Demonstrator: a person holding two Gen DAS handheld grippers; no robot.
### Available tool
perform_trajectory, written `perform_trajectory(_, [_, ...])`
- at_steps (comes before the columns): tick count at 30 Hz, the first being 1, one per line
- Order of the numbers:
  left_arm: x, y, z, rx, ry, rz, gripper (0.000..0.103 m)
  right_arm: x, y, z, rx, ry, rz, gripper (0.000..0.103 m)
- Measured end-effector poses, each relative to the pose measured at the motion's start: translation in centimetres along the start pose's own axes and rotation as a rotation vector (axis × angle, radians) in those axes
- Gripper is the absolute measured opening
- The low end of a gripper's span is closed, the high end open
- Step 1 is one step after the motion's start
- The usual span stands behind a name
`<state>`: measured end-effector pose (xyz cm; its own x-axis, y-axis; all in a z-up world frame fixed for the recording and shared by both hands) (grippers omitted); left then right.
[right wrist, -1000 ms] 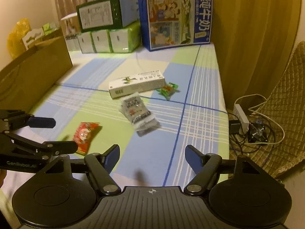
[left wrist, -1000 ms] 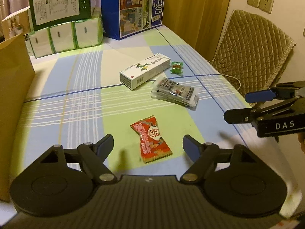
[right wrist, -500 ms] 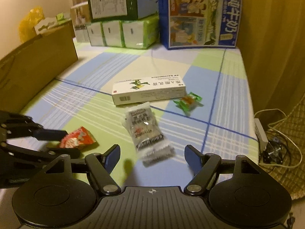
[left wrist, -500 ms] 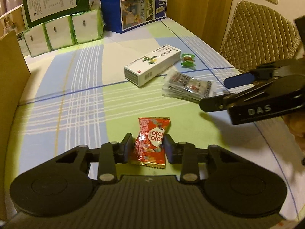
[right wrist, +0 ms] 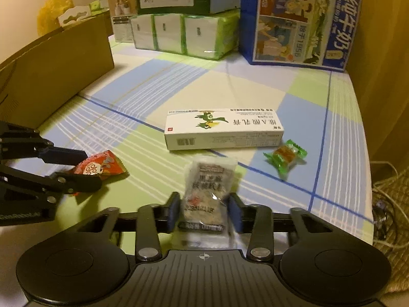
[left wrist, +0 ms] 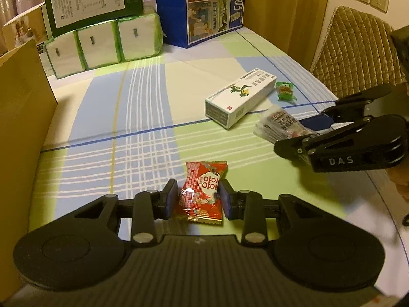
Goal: Organize objects
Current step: 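Grasp the red candy packet with the left tool while the right tool grasps the clear snack packet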
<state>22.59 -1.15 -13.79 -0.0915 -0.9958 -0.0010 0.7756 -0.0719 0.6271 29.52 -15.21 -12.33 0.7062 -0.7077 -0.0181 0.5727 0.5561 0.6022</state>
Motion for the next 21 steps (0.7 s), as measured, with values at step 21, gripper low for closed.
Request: perform_trajectory(21, [-1.0,-3.8,3.1,-0.032,-0.043,-0.054,0.030,-5.4,-3.0,4.7,-0.061,-0.123,-0.465,0.034])
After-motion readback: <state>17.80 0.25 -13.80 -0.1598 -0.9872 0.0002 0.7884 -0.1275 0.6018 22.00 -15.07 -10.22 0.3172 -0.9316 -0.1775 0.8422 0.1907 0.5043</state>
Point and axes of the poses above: each gripper's, at about its wrist camera, not at the fingertips, and z roughly against the way its jaws point, x to its right, y to its top, the point moved 1 cm from there along -z, roughly the way its jaws point, and after that the axes turned 3 degrees about -x, right-handed, at the moved point
